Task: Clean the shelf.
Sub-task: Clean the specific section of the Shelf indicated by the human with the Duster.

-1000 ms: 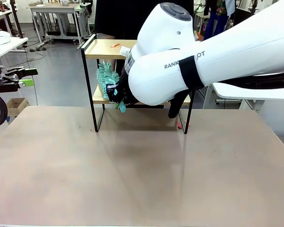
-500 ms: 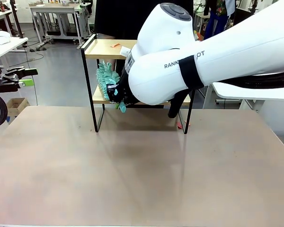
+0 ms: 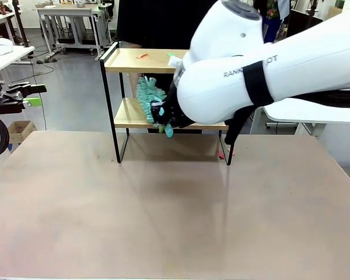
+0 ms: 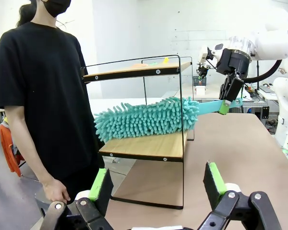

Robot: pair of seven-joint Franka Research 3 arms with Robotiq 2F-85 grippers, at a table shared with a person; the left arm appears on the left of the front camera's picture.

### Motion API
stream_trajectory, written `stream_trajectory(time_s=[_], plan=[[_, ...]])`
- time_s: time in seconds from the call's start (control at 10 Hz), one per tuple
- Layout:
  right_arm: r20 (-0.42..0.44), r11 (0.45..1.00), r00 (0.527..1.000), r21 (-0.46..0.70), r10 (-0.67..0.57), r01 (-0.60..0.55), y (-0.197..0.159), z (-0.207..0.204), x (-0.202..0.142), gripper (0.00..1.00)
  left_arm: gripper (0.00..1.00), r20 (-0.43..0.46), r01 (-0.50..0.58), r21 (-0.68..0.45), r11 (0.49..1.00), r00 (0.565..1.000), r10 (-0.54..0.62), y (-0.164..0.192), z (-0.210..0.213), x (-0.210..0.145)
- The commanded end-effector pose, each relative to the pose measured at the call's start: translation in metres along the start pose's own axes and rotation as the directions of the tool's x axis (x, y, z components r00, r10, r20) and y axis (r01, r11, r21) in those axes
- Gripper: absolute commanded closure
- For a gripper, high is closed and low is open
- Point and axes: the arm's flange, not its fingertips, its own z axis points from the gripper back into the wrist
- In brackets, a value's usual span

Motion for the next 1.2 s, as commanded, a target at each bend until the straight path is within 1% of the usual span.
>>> stream_trajectory(time_s=[0.0,0.1,0.2,0.3,0.5,0.7,0.9,1.1], plan=[[0.018,0.997,0.997,-0.022,-0.071,0.071,-0.033,0.02,-0.011,0.87,0.0,-0.001,0.013,-0.004,1.0,1.0,-0.013,-0.001,0.0,0.002],[0.021,0.995,0.996,-0.038,-0.088,0.088,-0.048,0.03,-0.013,0.87,0.0,-0.001,0.013,-0.004,1.0,1.0,-0.013,-0.001,0.0,0.002],[0.008,0.996,0.997,-0.048,-0.08,0.081,-0.063,0.04,-0.016,0.87,0.0,-0.001,0.013,-0.004,1.0,1.0,-0.013,-0.001,0.0,0.002],[0.017,0.991,0.995,-0.091,-0.094,0.095,-0.084,0.054,-0.02,0.87,0.0,-0.001,0.013,-0.004,1.0,1.0,-0.013,-0.001,0.0,0.002],[0.037,0.978,0.993,-0.176,-0.108,0.113,-0.107,0.08,-0.027,0.87,0.0,-0.001,0.013,-0.004,1.0,1.0,-0.013,-0.001,0.0,0.002],[0.052,0.94,0.993,-0.32,-0.106,0.117,-0.115,0.096,-0.033,0.87,0.0,-0.001,0.013,-0.004,1.0,1.0,-0.013,-0.001,0.0,0.002],[0.087,0.882,0.99,-0.45,-0.109,0.136,-0.113,0.104,-0.038,0.87,0.0,-0.001,0.013,-0.004,1.0,1.0,-0.013,-0.001,0.0,0.002],[0.128,0.864,0.991,-0.493,-0.046,0.104,-0.1,0.111,-0.045,0.87,0.0,-0.001,0.013,-0.004,1.0,1.0,-0.013,-0.001,0.0,0.002]])
